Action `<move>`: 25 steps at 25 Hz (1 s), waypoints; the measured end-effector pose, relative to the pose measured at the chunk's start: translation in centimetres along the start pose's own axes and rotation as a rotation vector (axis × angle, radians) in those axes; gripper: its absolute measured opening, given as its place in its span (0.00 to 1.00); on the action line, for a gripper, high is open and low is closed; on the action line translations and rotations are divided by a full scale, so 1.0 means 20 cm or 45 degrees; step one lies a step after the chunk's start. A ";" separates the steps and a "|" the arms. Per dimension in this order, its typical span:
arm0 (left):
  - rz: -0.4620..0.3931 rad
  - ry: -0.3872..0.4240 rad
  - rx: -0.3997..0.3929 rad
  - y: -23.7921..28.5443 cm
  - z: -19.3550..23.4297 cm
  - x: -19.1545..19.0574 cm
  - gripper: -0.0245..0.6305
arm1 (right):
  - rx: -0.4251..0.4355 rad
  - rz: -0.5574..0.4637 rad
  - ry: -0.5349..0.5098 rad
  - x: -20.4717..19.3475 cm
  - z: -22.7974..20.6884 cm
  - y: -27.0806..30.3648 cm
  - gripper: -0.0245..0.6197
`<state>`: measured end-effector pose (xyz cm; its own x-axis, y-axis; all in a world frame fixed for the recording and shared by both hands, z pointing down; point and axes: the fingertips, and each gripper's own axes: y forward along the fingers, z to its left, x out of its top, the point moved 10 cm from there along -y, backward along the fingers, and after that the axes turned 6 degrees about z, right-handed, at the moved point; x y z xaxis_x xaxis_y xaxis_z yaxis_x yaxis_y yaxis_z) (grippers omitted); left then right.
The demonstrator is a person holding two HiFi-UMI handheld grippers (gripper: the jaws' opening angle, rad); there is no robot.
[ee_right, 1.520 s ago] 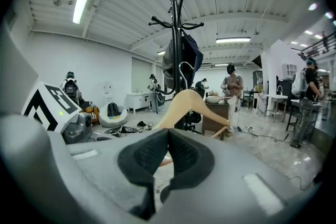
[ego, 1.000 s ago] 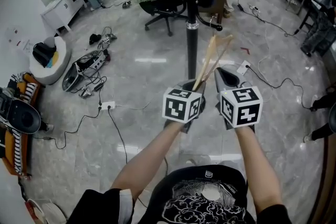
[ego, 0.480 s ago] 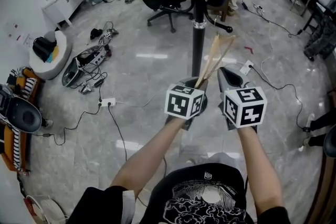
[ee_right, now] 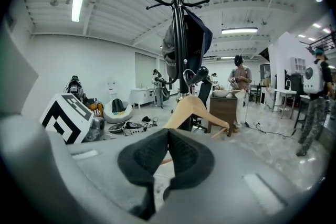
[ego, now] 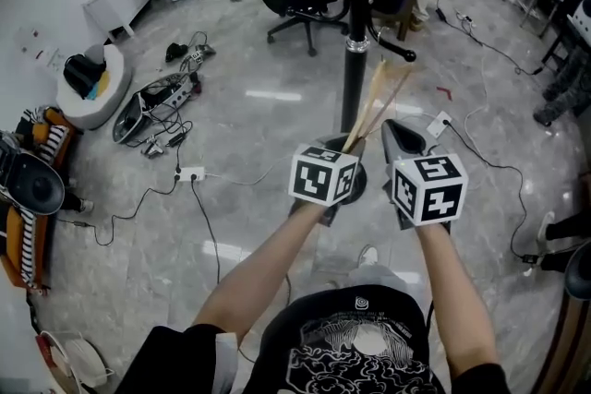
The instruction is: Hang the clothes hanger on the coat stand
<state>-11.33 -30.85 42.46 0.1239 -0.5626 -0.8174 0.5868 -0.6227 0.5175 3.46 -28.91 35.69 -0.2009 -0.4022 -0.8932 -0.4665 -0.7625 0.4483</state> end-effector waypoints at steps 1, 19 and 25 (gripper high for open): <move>0.000 -0.004 -0.001 0.01 0.00 0.00 0.10 | 0.002 0.002 -0.001 0.00 -0.01 0.01 0.04; 0.042 0.004 0.005 0.12 0.07 -0.08 0.10 | 0.027 0.014 -0.003 -0.06 -0.06 0.11 0.04; 0.051 0.005 0.010 0.12 0.08 -0.09 0.10 | 0.018 0.022 0.009 -0.07 -0.06 0.10 0.04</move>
<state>-11.54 -32.19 45.57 0.1504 -0.5848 -0.7971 0.5751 -0.6041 0.5517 3.82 -30.56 37.82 -0.2028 -0.4189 -0.8851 -0.4754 -0.7481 0.4630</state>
